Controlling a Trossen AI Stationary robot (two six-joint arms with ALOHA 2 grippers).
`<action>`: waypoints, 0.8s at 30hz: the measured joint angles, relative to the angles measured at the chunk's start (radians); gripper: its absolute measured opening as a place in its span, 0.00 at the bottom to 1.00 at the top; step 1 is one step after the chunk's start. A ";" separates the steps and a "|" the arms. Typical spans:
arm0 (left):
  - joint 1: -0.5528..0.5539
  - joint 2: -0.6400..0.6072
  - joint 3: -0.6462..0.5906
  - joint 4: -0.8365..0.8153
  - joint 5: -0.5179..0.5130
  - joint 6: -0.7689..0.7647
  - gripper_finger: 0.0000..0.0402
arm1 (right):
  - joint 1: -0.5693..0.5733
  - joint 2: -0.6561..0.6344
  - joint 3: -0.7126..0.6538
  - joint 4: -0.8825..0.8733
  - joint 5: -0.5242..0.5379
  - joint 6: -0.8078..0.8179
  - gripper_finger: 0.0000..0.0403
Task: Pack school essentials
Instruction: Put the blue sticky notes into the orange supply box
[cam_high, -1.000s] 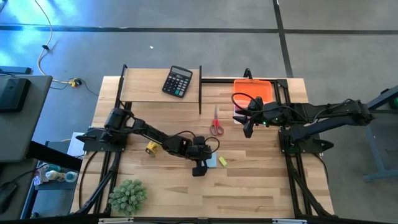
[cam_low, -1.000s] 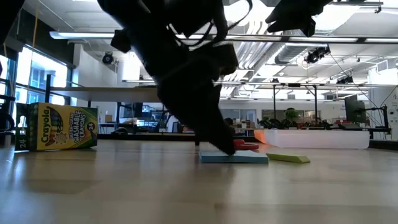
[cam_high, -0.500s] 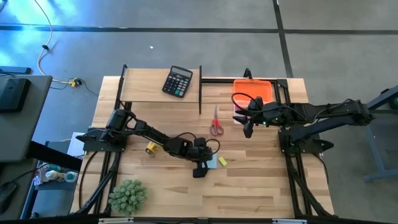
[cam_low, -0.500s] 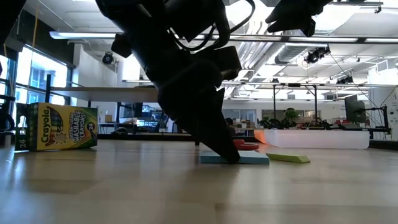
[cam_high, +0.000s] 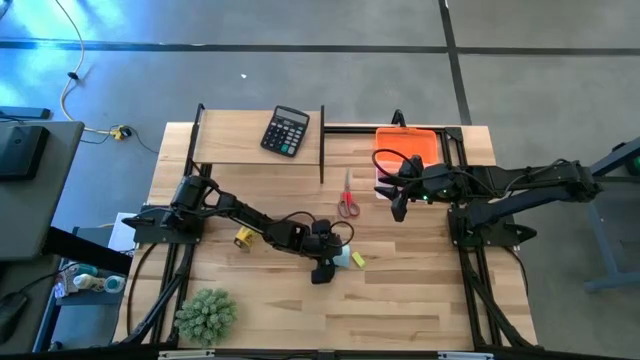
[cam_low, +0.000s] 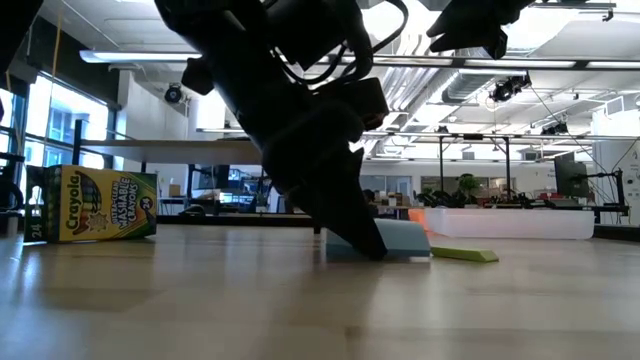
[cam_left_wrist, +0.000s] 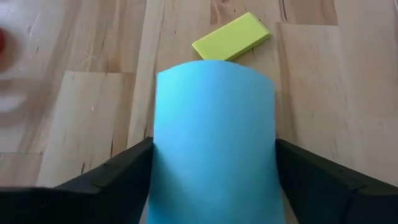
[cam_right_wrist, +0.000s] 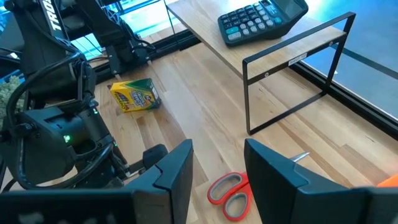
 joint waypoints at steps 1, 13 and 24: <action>0.000 0.000 0.000 0.002 0.000 0.000 0.72 | 0.000 0.000 0.000 0.000 0.000 0.000 0.33; 0.001 -0.005 -0.001 0.003 0.030 0.007 0.52 | 0.000 0.000 0.000 0.000 0.000 -0.001 0.33; 0.009 -0.054 -0.003 0.011 0.066 -0.044 0.45 | 0.000 0.000 0.000 -0.002 0.000 0.000 0.33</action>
